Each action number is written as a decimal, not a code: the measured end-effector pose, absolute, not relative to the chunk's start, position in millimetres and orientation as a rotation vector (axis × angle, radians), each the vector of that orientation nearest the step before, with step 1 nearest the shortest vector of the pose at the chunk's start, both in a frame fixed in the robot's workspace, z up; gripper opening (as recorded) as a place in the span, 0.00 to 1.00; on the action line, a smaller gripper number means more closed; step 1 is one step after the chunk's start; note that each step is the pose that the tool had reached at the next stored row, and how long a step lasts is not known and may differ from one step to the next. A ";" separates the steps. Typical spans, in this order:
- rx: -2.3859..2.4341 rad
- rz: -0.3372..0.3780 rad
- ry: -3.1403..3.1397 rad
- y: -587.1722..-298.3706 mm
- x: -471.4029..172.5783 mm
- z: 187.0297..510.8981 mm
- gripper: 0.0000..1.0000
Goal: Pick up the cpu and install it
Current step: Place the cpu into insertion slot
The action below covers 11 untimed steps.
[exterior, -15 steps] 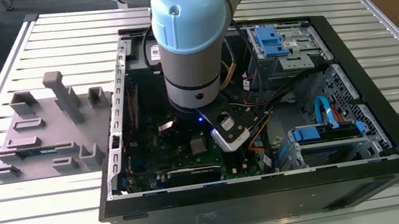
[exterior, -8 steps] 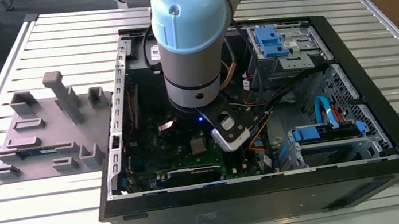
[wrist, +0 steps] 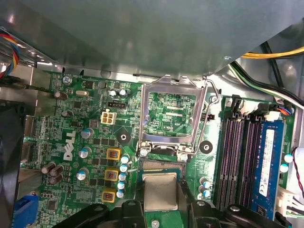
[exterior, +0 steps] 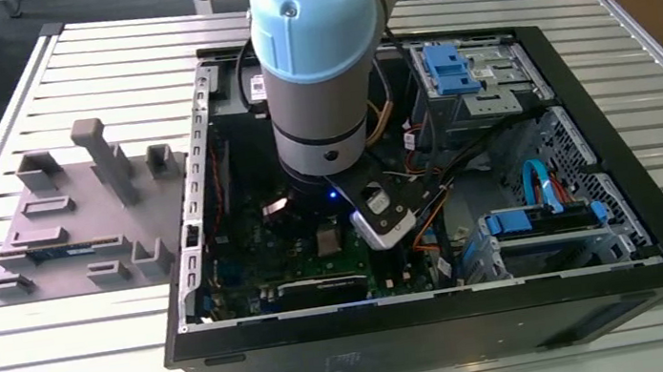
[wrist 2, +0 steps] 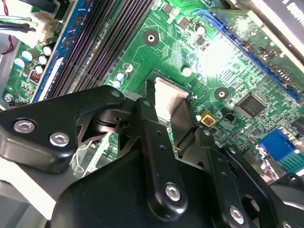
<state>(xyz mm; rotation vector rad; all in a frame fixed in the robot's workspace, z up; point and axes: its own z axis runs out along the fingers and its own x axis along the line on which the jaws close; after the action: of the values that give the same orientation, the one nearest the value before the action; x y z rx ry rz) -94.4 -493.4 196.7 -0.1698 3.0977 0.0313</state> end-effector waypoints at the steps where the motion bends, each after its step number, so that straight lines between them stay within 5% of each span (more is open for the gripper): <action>1: -0.170 0.031 3.098 -493.4 -94.4 196.7 0.41; 11: -0.170 0.032 3.098 -493.4 -94.4 196.8 0.48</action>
<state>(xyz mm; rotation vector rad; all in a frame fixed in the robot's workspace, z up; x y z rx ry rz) -94.4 -493.4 196.8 -0.1696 3.0978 0.0318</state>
